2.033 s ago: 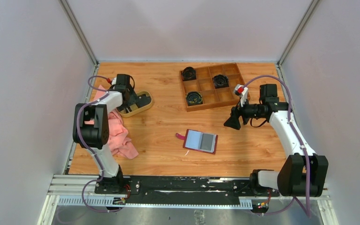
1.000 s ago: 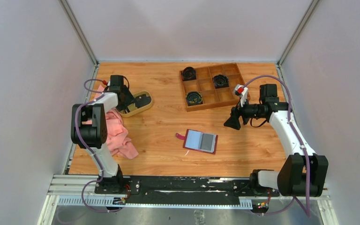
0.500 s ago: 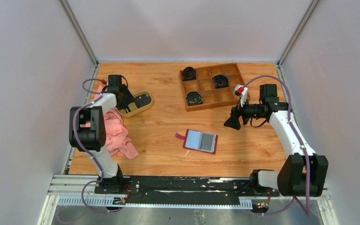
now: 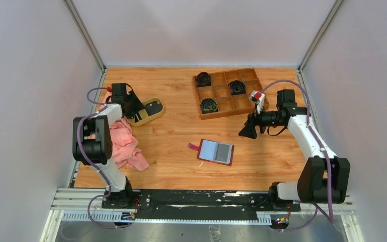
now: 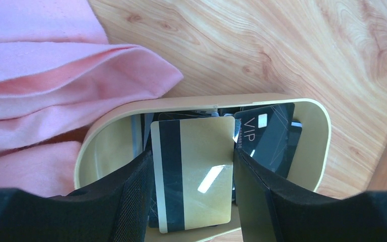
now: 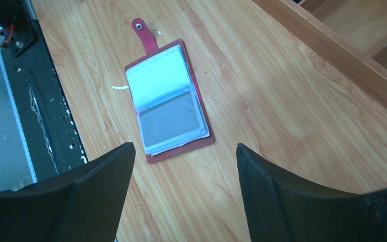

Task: Put the credit cards into the card holder
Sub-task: Pick up the credit card from the storage box.

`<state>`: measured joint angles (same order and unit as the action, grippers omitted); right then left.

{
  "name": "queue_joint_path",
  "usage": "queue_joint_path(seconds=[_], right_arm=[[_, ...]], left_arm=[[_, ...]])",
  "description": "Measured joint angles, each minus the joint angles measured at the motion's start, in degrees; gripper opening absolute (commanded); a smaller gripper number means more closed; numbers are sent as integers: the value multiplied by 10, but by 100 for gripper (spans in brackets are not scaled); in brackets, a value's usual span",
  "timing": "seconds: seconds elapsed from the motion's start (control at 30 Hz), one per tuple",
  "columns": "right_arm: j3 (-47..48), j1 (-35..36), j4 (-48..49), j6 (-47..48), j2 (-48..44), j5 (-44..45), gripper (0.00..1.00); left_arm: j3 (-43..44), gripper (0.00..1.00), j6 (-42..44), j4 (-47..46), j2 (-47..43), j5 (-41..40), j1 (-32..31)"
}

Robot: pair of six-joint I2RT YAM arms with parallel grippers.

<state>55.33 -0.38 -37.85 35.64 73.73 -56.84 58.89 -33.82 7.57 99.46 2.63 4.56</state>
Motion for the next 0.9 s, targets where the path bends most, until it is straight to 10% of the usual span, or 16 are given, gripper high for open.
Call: queue_joint_path(seconds=[0.57,0.9], right_arm=[[456,263,23,-194,404,-44,64],[676,351,221,-513,629,-44,49]], left_arm=[[-45,50,24,-107,-2,149,43],[-46,49,56,-157,-2,231,59]])
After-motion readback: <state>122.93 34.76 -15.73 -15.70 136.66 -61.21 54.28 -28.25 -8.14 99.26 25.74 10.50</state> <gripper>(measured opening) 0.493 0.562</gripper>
